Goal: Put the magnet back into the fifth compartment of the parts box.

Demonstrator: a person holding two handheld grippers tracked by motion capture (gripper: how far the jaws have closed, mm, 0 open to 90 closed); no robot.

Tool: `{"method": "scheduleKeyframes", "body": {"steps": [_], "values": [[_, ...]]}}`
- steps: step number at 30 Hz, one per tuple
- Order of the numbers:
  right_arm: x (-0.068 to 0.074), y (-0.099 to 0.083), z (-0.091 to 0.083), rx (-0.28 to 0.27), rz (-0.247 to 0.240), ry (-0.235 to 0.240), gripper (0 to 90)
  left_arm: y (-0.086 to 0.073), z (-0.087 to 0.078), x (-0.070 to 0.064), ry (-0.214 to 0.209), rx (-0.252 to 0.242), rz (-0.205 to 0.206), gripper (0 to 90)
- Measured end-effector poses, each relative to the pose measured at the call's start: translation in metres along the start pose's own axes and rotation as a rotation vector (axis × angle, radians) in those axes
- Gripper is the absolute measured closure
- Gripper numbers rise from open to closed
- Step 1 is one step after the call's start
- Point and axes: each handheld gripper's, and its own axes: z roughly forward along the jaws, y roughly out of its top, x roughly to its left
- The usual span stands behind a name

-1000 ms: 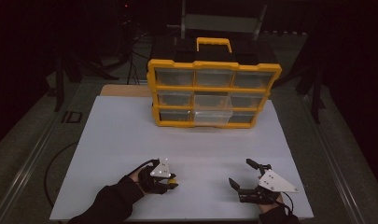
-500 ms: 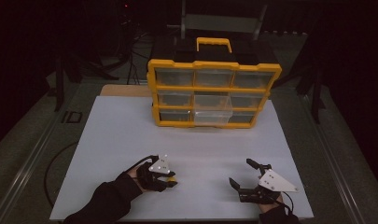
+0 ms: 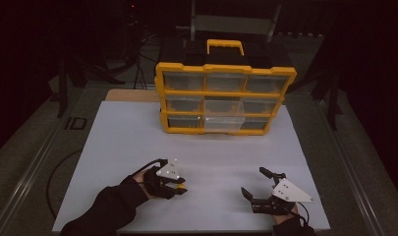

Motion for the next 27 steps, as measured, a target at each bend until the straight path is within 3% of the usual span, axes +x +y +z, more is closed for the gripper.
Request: {"method": "scheduleKeyframes", "body": {"steps": [8, 16, 27], "values": [[0.000, 0.000, 0.000, 0.002, -0.004, 0.001, 9.3, 0.013, -0.011, 0.001, 0.004, 0.021, 0.036, 64.3], [0.001, 0.000, 0.001, 0.004, -0.006, 0.004, 9.3, 0.023, -0.018, 0.003, -0.030, 0.001, 0.030, 64.3], [0.001, 0.000, 0.001, 0.001, -0.006, 0.002, 9.4, 0.037, -0.028, 0.005, -0.031, 0.007, 0.057, 64.3]]}}
